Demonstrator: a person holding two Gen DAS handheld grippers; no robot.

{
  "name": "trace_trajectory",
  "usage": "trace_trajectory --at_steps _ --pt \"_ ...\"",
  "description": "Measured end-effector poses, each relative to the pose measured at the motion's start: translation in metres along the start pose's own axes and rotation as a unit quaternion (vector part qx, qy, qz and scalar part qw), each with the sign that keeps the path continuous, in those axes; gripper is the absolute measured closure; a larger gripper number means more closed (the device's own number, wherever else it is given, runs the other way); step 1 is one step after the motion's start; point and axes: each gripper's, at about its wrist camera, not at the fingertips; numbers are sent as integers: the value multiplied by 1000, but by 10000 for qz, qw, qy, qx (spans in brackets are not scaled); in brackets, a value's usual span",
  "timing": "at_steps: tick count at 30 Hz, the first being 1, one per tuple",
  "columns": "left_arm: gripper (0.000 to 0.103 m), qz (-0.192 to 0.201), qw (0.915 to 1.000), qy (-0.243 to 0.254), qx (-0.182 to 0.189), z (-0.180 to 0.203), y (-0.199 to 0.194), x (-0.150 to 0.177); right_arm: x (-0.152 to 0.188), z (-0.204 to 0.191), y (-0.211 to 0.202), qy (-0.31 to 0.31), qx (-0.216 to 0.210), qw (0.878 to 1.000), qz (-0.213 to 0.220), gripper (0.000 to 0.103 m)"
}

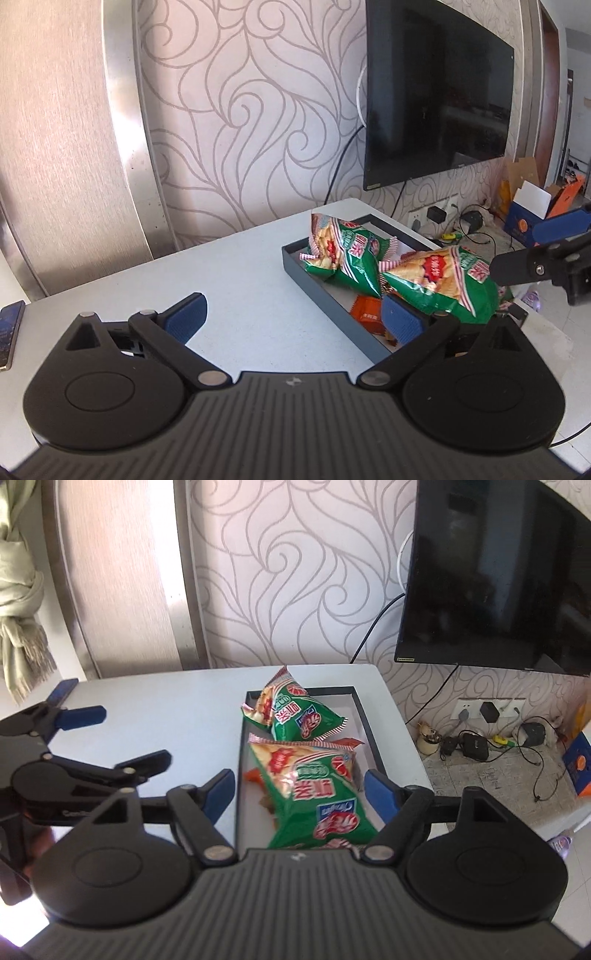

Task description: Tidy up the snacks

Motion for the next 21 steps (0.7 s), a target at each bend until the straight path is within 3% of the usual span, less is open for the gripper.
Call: trace_trajectory --at_steps 5,7,13,17,21 --pt "1 -27 9987 504 -109 16 -19 2 20 -12 -31 470 214 9987 -41 24" --pt "1 -92 9976 684 89 22 -26 6 33 -18 -44 682 421 9967 -151 23" --pt "1 -173 9965 528 622 37 -54 17 71 -34 -78 1026 1011 9879 -574 18" --pt "1 -41 9975 415 565 49 -78 21 87 -29 -86 929 1188 9854 -788 17" --pt "1 43 9988 331 352 66 -102 26 101 -15 -91 817 967 9886 -814 17"
Point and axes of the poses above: each gripper's, at about its wrist camera, not at the fingertips, and y roughly the way its jaws point, z to its right, x to its underside, and after that the axes turned 2 degrees about -z, right-handed
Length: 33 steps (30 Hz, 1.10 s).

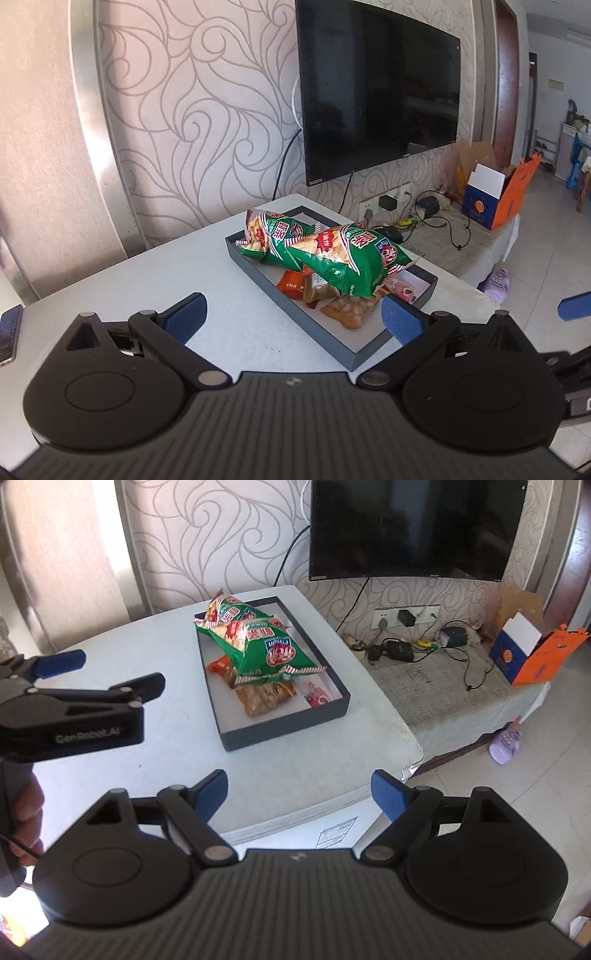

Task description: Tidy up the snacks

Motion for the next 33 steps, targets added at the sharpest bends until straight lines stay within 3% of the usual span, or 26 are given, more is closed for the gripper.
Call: trace_trajectory --at_steps 3,7,15,33 --pt "1 13 9994 -266 -209 19 -13 3 11 14 1 -346 -165 9992 -83 17" --pt "1 -375 9965 -556 -502 56 -19 6 23 38 1 -700 -519 9958 -271 17" --pt "1 -665 9916 -539 -969 114 -44 21 33 90 16 -865 -708 9922 -549 17" --pt "1 -488 9928 -564 -940 122 -58 -10 9 104 21 -1217 -211 9919 -291 17"
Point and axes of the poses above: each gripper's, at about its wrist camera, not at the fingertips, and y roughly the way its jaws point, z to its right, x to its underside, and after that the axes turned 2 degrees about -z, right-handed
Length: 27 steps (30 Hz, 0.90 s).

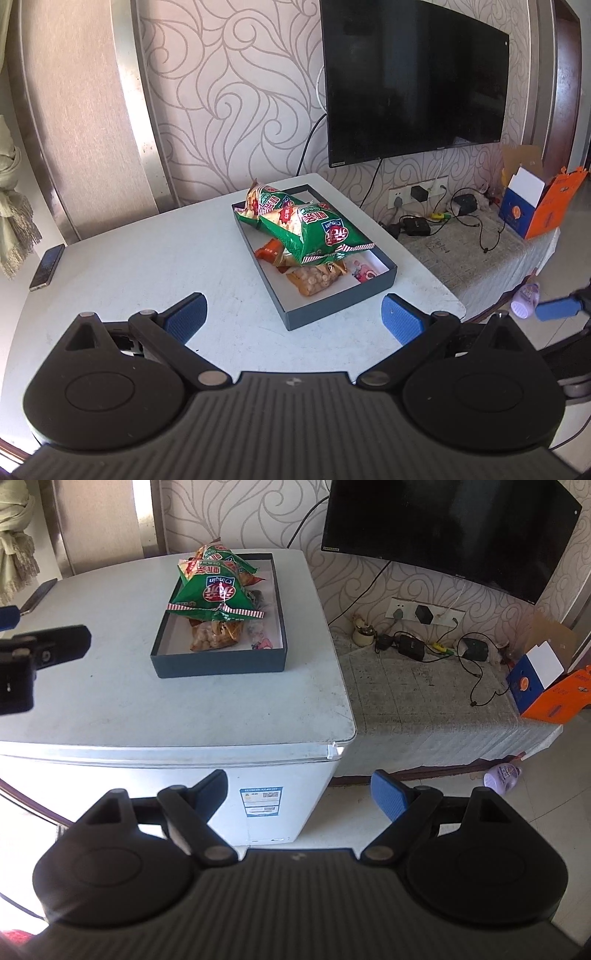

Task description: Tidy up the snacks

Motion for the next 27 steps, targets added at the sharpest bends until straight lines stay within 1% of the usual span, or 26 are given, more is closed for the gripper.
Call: trace_trajectory --at_steps 2,8,12,17,27 --pt "1 -25 10000 65 22 1 1 -2 -6 -1 1 -64 -25 10000 -22 17" --pt "1 75 9999 85 36 -3 4 -13 -23 -6 -4 -159 -38 9998 151 17" --pt "1 110 9999 43 14 -10 7 -19 -32 -15 -7 -267 -120 9993 238 17" --pt "1 107 9999 11 -37 -15 12 -23 -34 -25 -7 -402 -203 9987 245 17" --pt "1 57 9999 39 -104 -17 20 -25 -35 -27 -4 -409 -246 9987 194 17"
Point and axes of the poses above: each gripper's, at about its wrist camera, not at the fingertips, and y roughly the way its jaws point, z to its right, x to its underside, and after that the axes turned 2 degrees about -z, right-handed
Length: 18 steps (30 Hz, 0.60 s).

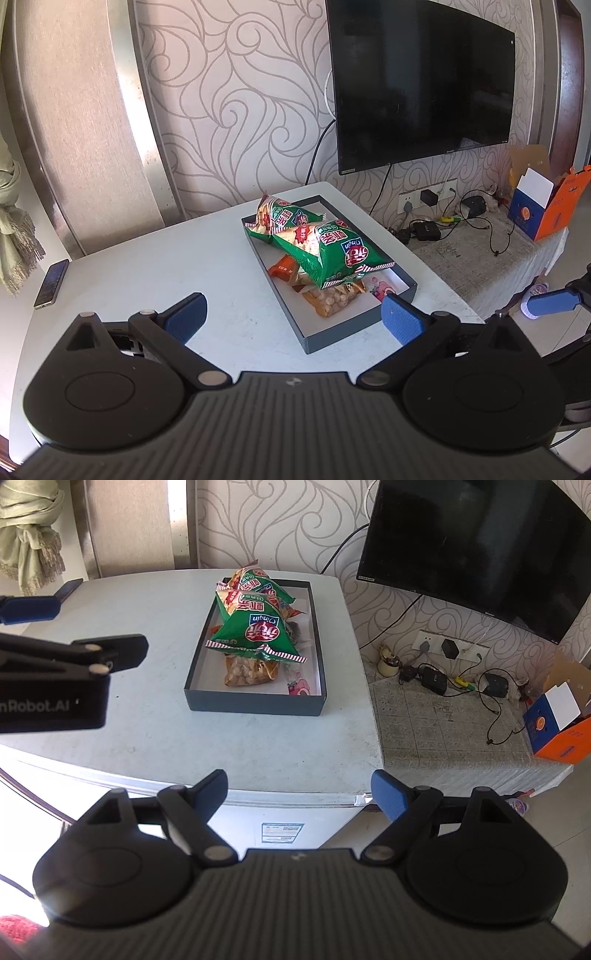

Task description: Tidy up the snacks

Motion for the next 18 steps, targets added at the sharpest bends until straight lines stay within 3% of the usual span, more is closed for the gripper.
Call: trace_trajectory --at_steps 18 --pt "1 -12 10000 29 19 2 4 0 4 -1 2 26 -4 10000 -88 17"
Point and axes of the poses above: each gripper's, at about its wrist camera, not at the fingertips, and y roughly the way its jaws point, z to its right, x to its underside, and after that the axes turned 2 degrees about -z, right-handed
